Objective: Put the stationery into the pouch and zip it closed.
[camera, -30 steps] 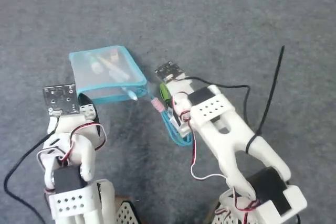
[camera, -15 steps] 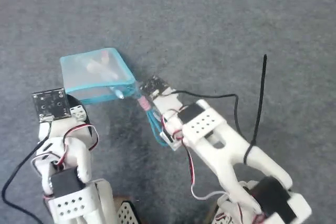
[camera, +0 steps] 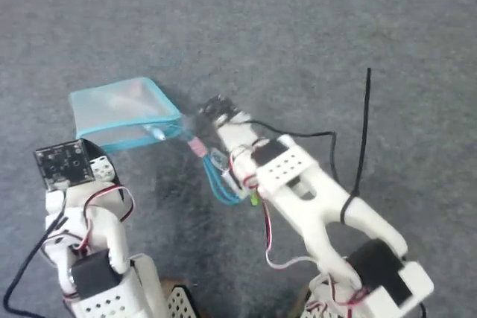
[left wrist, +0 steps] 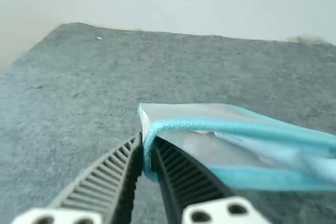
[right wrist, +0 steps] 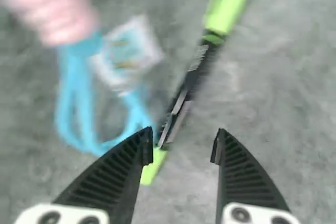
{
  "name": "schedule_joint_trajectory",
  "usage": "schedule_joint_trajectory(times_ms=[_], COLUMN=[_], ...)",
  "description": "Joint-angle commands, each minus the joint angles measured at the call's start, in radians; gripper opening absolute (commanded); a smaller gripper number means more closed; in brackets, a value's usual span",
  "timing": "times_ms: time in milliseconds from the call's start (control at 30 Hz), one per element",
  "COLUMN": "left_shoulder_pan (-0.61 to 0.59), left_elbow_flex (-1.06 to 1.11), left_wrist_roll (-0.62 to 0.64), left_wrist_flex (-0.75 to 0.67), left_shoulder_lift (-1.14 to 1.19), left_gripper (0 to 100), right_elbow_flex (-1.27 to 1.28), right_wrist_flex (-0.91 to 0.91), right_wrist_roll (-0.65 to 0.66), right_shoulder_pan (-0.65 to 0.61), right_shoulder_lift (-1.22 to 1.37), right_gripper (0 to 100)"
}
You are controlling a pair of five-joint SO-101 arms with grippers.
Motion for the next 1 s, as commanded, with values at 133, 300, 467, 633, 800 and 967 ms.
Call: schedule_joint_trajectory(times_ms=[133,300,467,633,800,967], left_shoulder_pan=[-0.098,-0.081,-0.081,-0.080,-0.028,0.003], left_elbow_flex=[-0.041,-0.039,-0.027,-0.027,-0.001,0.007], left_wrist_roll=[-0.011,-0.011,-0.011,-0.011,-0.014,-0.012], left_wrist_flex=[-0.011,-0.009,-0.014,-0.011,-0.014,-0.008], left_shoulder_lift=[-0.057,-0.057,-0.057,-0.057,-0.057,-0.057], left_gripper=[1,1,1,1,1,1], right_elbow_flex=[-0.083,-0.078,-0.037,-0.055,-0.204,-0.313], right_wrist_flex=[0.004,0.005,0.005,0.013,0.186,0.265], right_wrist_roll=[-0.021,-0.020,-0.020,-0.012,0.011,0.012], right_shoulder_pan=[0.050,-0.013,-0.027,-0.001,0.041,0.159], right_shoulder_lift=[0.071,0.084,0.102,0.226,0.348,0.417], right_gripper=[19.1,19.1,19.1,19.0,12.6,2.4])
